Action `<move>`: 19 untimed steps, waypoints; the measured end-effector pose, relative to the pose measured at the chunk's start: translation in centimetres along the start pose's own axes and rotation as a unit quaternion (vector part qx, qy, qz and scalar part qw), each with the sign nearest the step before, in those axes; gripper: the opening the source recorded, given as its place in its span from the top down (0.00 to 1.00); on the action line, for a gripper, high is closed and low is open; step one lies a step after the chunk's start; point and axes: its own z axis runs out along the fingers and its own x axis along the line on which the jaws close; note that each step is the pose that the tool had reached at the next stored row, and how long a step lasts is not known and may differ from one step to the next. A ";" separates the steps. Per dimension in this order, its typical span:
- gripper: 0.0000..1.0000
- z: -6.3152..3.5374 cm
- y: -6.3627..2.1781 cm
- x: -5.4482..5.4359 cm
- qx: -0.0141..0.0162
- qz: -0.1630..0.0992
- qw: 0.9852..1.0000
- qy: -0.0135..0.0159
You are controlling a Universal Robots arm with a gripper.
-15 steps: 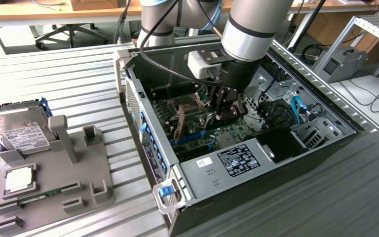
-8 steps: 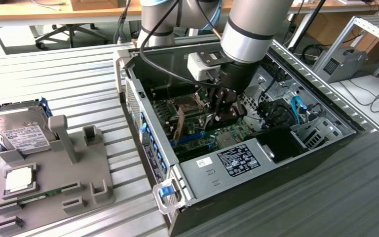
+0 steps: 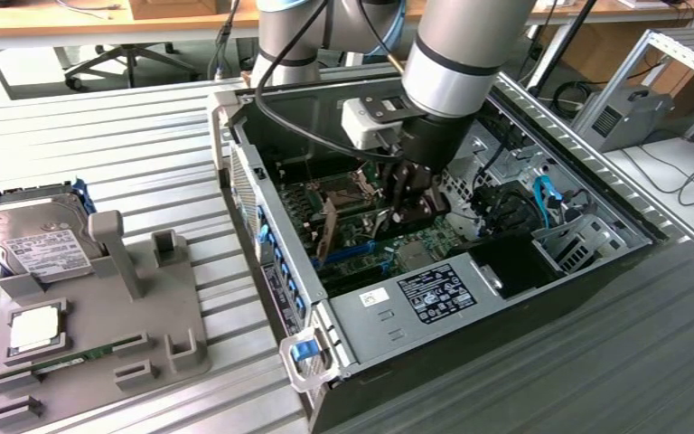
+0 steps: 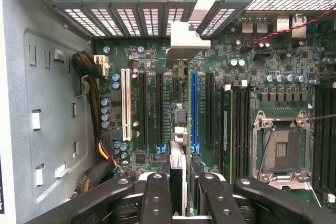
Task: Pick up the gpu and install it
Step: 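Insert the gpu into the slot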
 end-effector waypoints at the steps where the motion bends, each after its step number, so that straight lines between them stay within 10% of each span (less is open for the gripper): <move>1: 0.74 0.05 0.00 0.0 0.000 0.000 1.000 0.000; 19: 0.74 0.78 0.01 0.0 0.000 0.000 1.000 0.000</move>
